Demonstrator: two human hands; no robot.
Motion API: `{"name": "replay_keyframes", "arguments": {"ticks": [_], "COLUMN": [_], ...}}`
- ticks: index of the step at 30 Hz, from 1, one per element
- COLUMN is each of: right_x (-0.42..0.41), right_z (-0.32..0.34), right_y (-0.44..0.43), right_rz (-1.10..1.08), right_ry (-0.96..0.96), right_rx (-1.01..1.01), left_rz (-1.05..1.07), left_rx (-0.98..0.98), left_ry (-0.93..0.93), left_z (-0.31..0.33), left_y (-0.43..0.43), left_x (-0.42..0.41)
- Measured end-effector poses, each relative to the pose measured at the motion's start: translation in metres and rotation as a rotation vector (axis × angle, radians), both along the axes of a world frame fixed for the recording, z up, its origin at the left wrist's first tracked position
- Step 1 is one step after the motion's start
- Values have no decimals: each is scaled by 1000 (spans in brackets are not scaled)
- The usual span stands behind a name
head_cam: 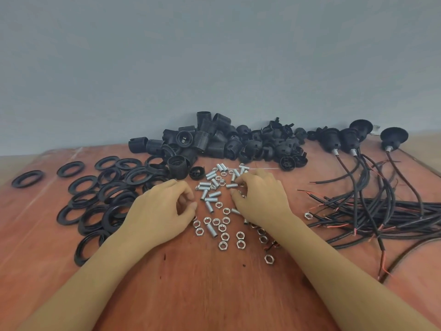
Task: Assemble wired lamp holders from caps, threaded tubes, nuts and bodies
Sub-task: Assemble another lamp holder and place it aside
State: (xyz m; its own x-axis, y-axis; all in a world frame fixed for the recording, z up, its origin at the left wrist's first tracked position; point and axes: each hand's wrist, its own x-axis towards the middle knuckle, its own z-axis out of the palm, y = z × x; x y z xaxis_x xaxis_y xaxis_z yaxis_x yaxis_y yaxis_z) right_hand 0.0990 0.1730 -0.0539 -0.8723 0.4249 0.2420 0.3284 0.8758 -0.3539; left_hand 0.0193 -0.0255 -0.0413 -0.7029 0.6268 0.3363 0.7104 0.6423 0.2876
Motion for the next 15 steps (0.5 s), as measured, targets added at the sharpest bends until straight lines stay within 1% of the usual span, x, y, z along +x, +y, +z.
{"name": "replay_keyframes", "arguments": {"ticks": [2, 4, 8, 11, 13, 15], "right_x": [1, 1, -1, 1, 3, 9], "right_z": [-1, -1, 0, -1, -1, 2], "right_y": [0, -1, -1, 0, 1, -1], "right_rz": [9, 30, 67, 87, 126, 179], "right_ry": [11, 25, 37, 64, 161, 296], "right_rx": [-2, 7, 22, 26, -8, -124], "left_rz": [6, 22, 61, 70, 67, 58], "left_rx": [-47, -46, 49, 70, 104, 134], "left_ry": [1, -34, -210, -298, -318, -301], "left_z": [-1, -2, -3, -5, -6, -8], "left_y": [0, 1, 5, 5, 5, 6], "left_x": [0, 0, -3, -4, -5, -4]}}
